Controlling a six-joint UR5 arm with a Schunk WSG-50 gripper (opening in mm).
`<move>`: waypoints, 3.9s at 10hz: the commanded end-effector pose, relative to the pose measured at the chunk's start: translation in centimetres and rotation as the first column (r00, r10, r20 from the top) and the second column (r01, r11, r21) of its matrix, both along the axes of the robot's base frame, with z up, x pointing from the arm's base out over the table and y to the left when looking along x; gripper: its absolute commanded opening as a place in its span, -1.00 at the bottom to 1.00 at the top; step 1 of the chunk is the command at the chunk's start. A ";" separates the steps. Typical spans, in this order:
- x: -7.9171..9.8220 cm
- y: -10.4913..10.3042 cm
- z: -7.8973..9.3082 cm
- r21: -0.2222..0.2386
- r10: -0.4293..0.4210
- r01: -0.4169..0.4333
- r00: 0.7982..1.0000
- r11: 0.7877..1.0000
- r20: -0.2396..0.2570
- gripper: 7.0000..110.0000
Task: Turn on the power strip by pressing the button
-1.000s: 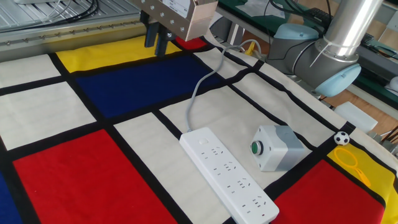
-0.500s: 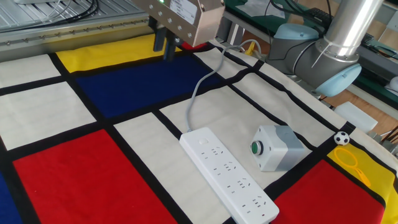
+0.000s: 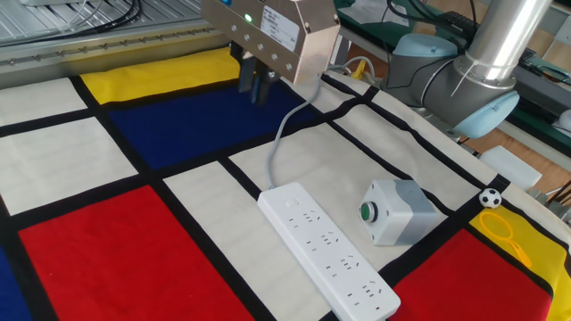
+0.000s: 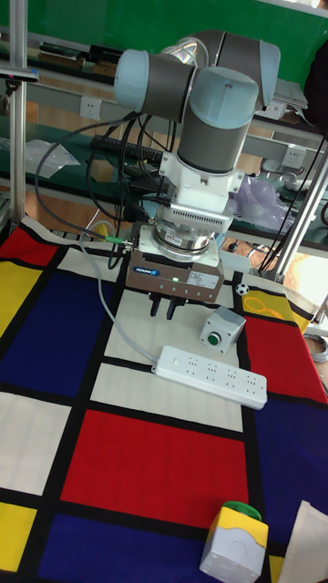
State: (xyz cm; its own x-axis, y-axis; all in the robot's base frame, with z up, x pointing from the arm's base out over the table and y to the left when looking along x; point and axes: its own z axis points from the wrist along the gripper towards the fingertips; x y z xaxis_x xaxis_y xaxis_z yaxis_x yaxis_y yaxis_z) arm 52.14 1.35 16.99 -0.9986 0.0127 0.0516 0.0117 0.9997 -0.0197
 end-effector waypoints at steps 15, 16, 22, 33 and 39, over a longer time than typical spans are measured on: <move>6.2 1.7 -3.4 0.058 0.031 -0.035 0.997 0.998 0.072 -0.28; 6.6 1.6 -5.6 0.070 -0.027 0.026 0.999 0.997 0.027 -0.28; 1.5 2.5 -10.3 0.071 -0.149 0.148 0.989 0.986 0.020 0.15; 5.9 -0.5 -10.1 -0.076 0.144 -0.131 0.968 0.988 0.207 0.15; 8.6 -3.2 -14.2 -0.036 0.078 -0.074 0.989 0.997 0.128 0.15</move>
